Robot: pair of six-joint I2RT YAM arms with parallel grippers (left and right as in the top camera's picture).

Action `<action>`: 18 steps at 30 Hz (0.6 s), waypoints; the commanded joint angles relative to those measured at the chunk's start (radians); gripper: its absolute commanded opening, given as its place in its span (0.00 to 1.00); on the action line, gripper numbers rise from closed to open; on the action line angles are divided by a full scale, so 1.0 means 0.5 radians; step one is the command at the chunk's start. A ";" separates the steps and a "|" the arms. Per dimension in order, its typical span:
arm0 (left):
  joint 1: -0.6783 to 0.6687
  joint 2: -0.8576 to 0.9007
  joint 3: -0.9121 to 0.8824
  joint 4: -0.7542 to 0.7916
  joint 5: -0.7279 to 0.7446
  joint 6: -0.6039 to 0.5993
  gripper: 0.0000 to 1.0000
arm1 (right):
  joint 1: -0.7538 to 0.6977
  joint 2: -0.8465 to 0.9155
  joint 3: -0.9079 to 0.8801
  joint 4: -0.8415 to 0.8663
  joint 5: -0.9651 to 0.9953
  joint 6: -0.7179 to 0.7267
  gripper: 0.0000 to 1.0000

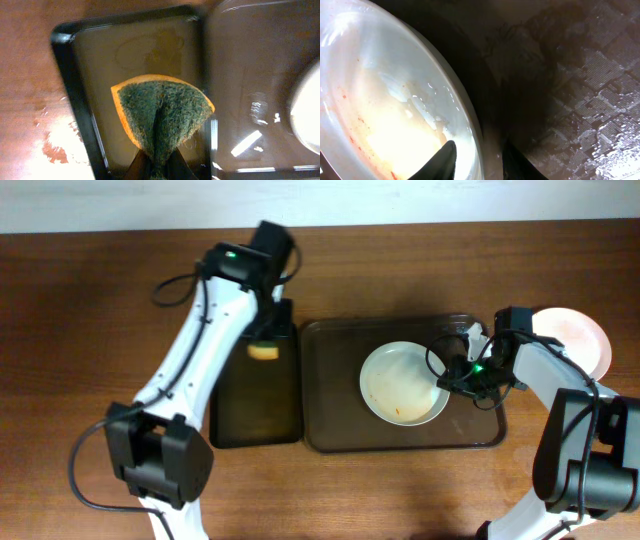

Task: Clean dirty plates on tray and stack at the side
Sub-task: 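Return the sponge to the water tray with the left gripper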

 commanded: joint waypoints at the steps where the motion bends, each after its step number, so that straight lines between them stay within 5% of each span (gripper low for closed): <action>1: 0.099 0.095 -0.252 0.076 0.014 -0.071 0.04 | 0.055 0.005 -0.012 0.008 0.068 -0.014 0.32; 11: 0.119 0.102 -1.049 1.260 0.137 -0.047 0.01 | 0.251 0.005 -0.013 0.118 0.365 -0.014 0.32; 18: 0.086 0.102 -1.086 1.485 0.153 -0.008 0.00 | 0.251 0.005 -0.013 0.117 0.365 -0.014 0.32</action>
